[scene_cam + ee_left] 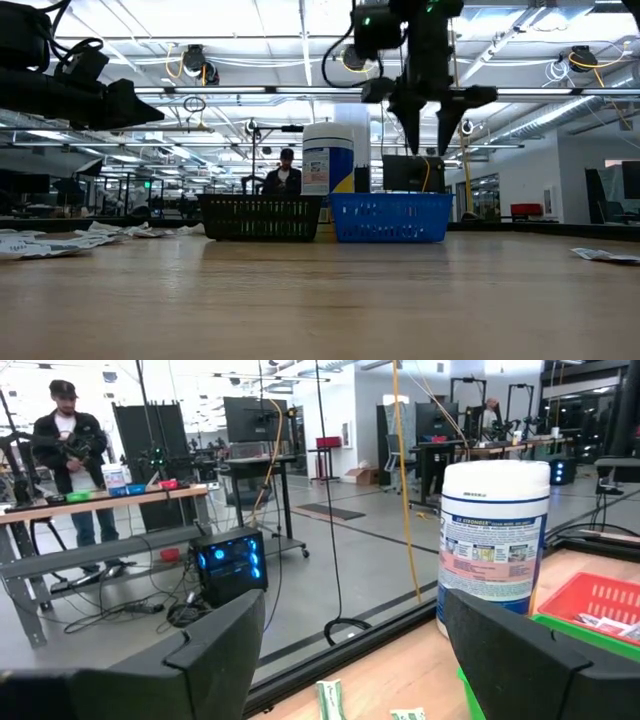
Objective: Pick & Place First Aid Supplies
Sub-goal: Put the orange ointment pack into the orange basket
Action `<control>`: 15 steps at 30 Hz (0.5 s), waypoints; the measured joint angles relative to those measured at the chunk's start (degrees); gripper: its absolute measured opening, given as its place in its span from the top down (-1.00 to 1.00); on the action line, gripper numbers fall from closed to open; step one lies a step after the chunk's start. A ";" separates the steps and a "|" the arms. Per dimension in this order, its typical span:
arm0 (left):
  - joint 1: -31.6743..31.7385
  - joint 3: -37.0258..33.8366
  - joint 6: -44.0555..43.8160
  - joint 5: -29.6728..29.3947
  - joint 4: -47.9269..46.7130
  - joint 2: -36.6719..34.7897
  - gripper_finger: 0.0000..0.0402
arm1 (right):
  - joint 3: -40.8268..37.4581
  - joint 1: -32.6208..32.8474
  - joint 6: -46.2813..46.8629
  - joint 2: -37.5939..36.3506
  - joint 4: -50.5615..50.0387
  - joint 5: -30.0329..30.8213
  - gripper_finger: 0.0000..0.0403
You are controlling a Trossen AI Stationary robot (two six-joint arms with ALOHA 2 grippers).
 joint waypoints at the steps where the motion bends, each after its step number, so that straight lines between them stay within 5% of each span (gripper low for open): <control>1: 0.00 0.00 0.02 0.02 0.00 0.02 -0.53 | -0.86 1.56 1.77 -0.67 0.00 -0.05 0.13; 15: -0.02 0.02 0.01 0.00 0.00 0.00 -0.53 | -10.55 23.24 24.79 -5.66 0.84 -3.25 0.13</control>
